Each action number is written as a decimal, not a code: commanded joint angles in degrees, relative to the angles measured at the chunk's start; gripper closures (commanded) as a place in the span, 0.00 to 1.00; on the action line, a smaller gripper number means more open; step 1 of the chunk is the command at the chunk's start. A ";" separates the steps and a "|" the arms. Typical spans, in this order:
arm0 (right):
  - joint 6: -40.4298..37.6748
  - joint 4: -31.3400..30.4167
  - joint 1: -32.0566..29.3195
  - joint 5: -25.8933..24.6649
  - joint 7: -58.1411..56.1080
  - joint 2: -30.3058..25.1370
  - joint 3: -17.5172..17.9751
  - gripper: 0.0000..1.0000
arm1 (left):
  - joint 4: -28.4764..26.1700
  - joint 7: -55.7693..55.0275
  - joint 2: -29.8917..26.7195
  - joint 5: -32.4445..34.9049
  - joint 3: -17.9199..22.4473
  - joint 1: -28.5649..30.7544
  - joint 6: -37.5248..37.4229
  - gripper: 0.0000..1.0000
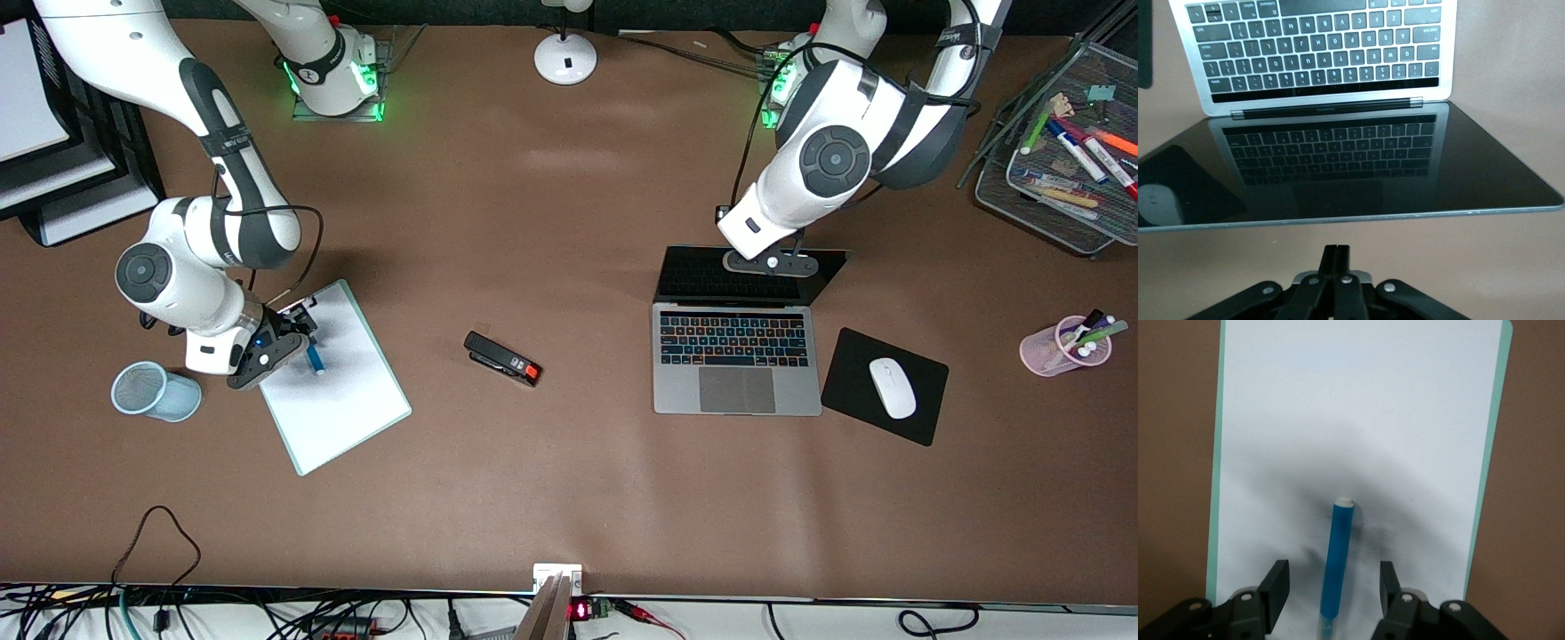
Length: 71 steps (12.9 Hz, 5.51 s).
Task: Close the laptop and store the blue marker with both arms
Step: 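Grasp the blue marker with the right gripper while the left gripper lowers onto the lid, then lift the marker toward the blue cup while the left gripper pushes the lid down, then drop the marker into the blue cup while the left gripper presses the lid shut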
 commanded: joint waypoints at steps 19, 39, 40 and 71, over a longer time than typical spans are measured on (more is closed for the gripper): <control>3.72 4.17 0.70 0.52 -0.28 7.85 -0.08 0.59 | -1.43 0.48 4.55 11.52 -0.68 4.70 22.34 1.00; -18.23 18.66 1.05 1.05 -6.76 -1.72 -0.17 1.00 | 6.82 0.66 21.15 20.74 0.55 7.60 40.53 1.00; -21.91 19.63 0.96 1.13 -8.79 -3.12 -0.26 1.00 | 7.44 0.66 22.21 21.01 0.55 7.60 40.53 1.00; -46.20 34.93 -33.31 51.30 -103.55 14.43 -0.34 1.00 | 23.95 6.55 13.00 24.09 -8.49 8.22 -9.36 0.00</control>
